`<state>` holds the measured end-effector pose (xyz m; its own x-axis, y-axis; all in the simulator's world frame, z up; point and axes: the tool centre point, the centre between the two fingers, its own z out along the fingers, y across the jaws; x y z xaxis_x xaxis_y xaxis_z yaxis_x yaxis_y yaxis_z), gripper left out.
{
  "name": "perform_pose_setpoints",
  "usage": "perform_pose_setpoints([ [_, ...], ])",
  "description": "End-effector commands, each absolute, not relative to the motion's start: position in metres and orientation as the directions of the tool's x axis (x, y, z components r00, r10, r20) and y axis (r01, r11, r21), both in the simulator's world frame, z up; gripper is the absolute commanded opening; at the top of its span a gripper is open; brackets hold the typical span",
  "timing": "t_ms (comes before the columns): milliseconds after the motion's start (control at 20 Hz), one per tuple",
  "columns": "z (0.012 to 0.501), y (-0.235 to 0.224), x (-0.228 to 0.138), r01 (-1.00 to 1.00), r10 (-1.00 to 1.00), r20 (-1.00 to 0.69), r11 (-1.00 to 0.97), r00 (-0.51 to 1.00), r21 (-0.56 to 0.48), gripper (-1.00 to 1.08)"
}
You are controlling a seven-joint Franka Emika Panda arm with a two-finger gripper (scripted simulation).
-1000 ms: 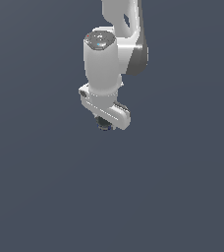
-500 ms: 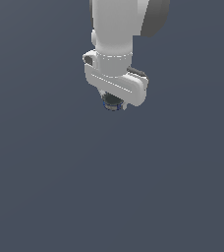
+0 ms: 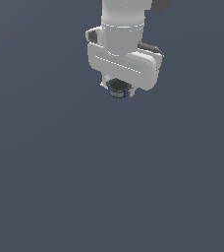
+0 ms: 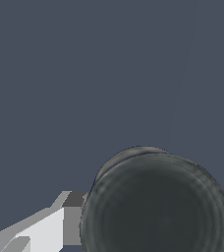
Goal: Pick up the object and move it to a goal position.
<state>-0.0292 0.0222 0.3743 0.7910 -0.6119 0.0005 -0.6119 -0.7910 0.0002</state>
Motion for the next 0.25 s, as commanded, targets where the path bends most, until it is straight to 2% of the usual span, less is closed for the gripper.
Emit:
perform_pose_setpoints([
  [0, 0.38, 0.0239, -0.0288, -0.612, -0.612, 0.0, -0.791, 0.791, 0.0, -1.0],
  [200, 0.3806, 0.0242, -0.0279, -0.612, -0.612, 0.0, -0.791, 0.791, 0.0, -1.0],
])
